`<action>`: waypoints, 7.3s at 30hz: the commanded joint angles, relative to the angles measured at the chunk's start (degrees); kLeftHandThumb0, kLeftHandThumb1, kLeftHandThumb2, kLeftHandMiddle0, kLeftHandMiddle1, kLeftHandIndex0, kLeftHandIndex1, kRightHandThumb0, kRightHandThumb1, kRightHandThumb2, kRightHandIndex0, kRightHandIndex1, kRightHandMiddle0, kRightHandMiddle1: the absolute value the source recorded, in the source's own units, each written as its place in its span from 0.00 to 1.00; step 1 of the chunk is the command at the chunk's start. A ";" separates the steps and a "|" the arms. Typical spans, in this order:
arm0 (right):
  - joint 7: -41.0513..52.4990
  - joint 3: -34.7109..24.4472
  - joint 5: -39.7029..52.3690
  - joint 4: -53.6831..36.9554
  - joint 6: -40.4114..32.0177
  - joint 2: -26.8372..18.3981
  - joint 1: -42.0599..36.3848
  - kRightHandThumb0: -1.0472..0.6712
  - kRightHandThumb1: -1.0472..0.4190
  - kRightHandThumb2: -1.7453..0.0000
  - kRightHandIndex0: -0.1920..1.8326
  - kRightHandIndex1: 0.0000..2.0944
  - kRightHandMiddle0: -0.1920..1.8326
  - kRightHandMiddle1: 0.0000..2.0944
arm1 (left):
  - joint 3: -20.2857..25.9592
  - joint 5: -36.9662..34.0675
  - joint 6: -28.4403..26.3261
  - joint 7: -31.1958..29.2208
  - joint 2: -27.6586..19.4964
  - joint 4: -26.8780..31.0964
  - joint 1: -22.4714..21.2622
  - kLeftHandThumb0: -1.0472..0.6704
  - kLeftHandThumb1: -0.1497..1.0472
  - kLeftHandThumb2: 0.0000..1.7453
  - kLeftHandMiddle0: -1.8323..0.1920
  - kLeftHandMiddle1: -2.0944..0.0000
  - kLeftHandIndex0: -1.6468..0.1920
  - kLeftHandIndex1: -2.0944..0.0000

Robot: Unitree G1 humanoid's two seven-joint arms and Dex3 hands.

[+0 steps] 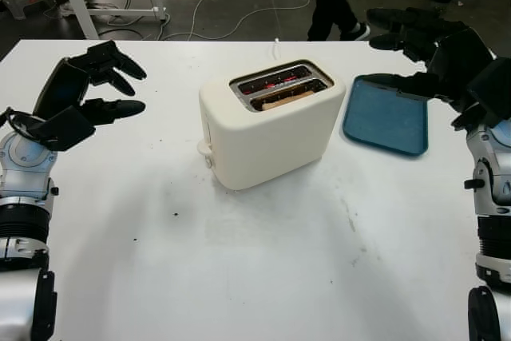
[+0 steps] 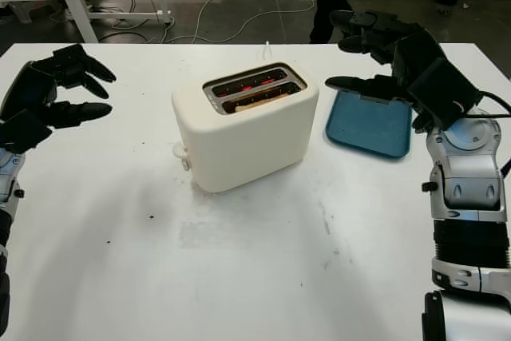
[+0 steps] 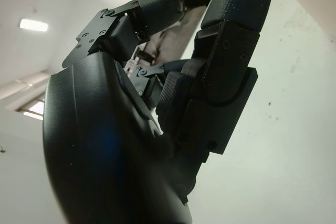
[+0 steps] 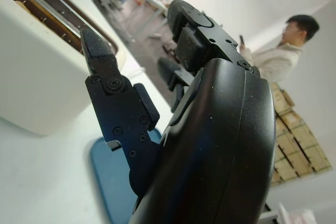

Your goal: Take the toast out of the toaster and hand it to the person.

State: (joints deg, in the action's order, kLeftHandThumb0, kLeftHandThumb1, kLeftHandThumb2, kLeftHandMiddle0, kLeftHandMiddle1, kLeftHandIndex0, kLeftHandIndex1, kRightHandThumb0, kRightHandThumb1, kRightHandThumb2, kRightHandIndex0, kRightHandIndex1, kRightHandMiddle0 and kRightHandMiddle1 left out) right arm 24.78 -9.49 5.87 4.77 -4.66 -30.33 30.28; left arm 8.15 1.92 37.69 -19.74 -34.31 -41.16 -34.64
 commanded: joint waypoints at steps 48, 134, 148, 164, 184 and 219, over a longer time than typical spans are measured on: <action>0.71 -0.61 1.69 -0.62 -1.40 0.24 -1.38 0.45 0.21 1.00 0.17 0.40 0.38 0.00 | 0.40 -0.68 0.81 0.69 0.37 -0.41 0.36 0.00 0.89 0.06 0.63 0.36 0.65 0.42; -0.74 -0.57 1.23 -2.51 -3.57 1.17 -1.78 0.46 0.22 1.00 0.17 0.40 0.39 0.00 | 0.13 -0.25 -0.07 1.64 0.23 -2.07 -0.22 0.00 0.89 0.03 0.62 0.35 0.65 0.39; -0.13 -0.58 1.68 -2.19 -3.51 1.05 -1.66 0.46 0.22 1.00 0.17 0.40 0.38 0.00 | 0.16 -0.51 0.40 1.23 0.24 -1.75 0.06 0.00 0.89 0.04 0.62 0.36 0.65 0.40; 0.30 0.10 1.06 -2.36 -3.88 0.83 -0.78 0.47 0.22 1.00 0.17 0.41 0.39 0.00 | 0.15 -0.47 0.39 1.11 0.34 -1.77 0.14 0.00 0.89 0.03 0.62 0.36 0.65 0.41; 0.23 0.17 0.94 -2.19 -3.70 0.91 -0.74 0.46 0.22 1.00 0.16 0.42 0.39 0.00 | -0.38 -0.61 0.68 -0.29 0.81 -1.68 -0.34 0.00 0.89 0.03 0.61 0.38 0.64 0.43; 0.44 12.94 -16.96 17.51 21.57 -2.26 24.94 0.48 0.33 1.00 0.34 0.41 0.50 0.06 | -0.53 -0.44 0.64 -0.56 1.37 -1.53 -0.70 0.00 0.89 0.04 0.60 0.38 0.63 0.44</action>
State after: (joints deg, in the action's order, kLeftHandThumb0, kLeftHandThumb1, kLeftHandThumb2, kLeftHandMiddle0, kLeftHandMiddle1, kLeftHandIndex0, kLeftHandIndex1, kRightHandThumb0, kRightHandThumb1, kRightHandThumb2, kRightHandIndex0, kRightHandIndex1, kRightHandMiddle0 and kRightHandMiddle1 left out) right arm 24.99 2.29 -9.74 20.79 14.31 -31.83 53.13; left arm 7.72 1.92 38.06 -20.44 -32.93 -43.25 -34.75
